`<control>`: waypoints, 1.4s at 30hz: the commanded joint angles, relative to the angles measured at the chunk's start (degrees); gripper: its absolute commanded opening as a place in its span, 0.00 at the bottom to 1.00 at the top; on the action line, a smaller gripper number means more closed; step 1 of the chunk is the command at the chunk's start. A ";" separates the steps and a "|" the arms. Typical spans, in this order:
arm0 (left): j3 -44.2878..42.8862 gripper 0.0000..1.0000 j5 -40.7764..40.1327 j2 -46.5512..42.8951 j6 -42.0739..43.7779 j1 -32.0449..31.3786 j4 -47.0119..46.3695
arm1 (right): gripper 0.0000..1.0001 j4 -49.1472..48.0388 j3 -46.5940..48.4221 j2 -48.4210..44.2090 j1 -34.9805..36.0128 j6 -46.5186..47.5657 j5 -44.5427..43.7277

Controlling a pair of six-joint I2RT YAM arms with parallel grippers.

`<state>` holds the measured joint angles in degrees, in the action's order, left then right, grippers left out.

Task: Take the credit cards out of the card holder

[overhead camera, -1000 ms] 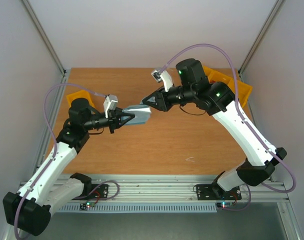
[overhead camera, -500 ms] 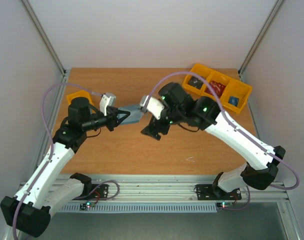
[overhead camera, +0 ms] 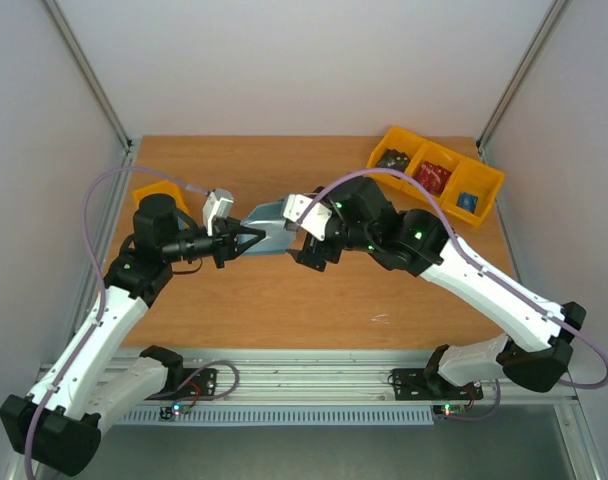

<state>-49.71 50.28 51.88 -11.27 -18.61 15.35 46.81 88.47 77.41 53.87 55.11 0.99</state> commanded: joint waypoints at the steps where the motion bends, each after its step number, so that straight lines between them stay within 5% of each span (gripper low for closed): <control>1: -1.70 0.00 5.31 -1.21 0.65 -0.02 -4.56 | 0.99 -5.19 -2.45 -4.34 -2.70 2.97 2.95; 20: -1.26 0.00 10.24 -1.88 -0.11 -0.05 -7.18 | 0.93 -2.54 3.09 2.91 -3.59 3.47 15.27; 22: -1.13 0.00 10.61 -1.95 -0.07 -0.02 -7.19 | 0.86 -2.26 3.37 3.20 -3.59 3.23 16.32; 27: -0.91 0.00 10.63 -1.98 0.15 -0.11 -7.18 | 0.41 -3.59 2.66 2.07 -3.59 1.94 17.61; 32: -0.46 0.01 9.27 -2.11 0.19 -0.05 -7.26 | 0.21 -3.21 2.51 1.70 -3.59 -0.09 17.09; 35: 0.25 0.13 9.03 -2.62 0.37 -0.05 -8.20 | 0.02 -3.04 2.42 1.55 -3.66 -2.28 16.17; 37: 0.61 0.21 9.20 -3.08 0.04 -0.04 -9.19 | 0.01 -3.22 2.34 1.16 -3.68 -3.69 16.58; 42: 1.17 0.60 7.24 -4.85 -1.97 0.05 -12.35 | 0.01 -5.01 3.23 -0.76 -6.12 -9.79 19.77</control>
<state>-48.77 56.99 49.76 -10.81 -18.39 9.21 45.91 89.91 79.09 50.19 52.21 19.31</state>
